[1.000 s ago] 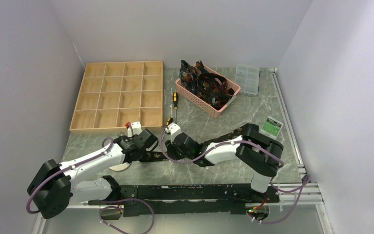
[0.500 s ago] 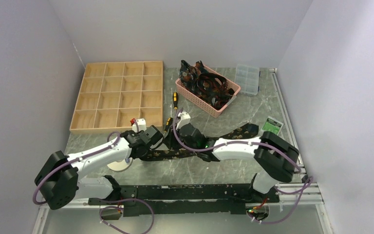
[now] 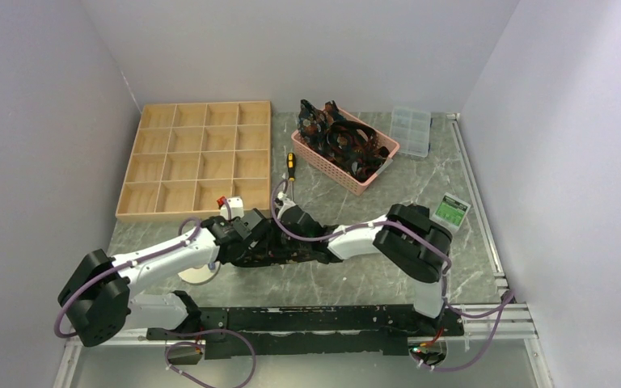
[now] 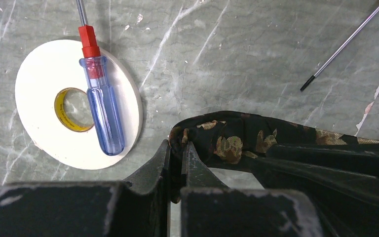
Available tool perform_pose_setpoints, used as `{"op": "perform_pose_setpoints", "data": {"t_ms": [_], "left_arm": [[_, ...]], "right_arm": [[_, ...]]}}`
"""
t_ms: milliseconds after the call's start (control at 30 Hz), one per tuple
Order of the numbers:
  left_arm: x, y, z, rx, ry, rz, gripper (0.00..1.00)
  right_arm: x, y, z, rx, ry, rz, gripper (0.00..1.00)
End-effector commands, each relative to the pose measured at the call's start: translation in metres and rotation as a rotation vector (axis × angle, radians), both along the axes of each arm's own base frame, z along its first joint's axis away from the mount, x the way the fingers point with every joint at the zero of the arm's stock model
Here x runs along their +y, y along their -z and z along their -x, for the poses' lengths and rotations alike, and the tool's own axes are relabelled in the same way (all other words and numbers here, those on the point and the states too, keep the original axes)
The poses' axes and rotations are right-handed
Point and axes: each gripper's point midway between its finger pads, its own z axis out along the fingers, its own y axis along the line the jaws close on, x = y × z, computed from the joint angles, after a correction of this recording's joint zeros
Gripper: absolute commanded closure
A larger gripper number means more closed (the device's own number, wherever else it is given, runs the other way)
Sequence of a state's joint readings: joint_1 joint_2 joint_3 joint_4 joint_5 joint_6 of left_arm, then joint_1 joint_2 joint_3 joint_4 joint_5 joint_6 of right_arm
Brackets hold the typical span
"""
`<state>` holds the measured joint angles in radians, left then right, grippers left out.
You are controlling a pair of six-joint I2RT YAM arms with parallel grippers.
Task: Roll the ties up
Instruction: Roll the tie at the center of the board.
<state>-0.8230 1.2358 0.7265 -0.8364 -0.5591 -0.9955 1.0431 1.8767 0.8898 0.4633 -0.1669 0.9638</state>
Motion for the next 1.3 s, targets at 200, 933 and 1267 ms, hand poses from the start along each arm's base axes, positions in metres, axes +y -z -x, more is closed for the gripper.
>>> {"op": "perform_pose_setpoints", "data": {"t_ms": [200,933,1267], "left_arm": [[0.001,-0.004,-0.001,-0.038,-0.020,0.018,0.97],[-0.047,-0.018,-0.007,-0.069,0.115,0.152,0.97],[-0.072,-0.016,-0.014,-0.080,0.202,0.191,0.97]], "right_arm": [[0.032,-0.011,-0.007,0.025,-0.031,-0.062,0.69],[0.029,0.024,0.022,0.165,-0.072,-0.085,0.74],[0.013,0.025,0.028,0.155,-0.077,-0.097,0.72]]}}
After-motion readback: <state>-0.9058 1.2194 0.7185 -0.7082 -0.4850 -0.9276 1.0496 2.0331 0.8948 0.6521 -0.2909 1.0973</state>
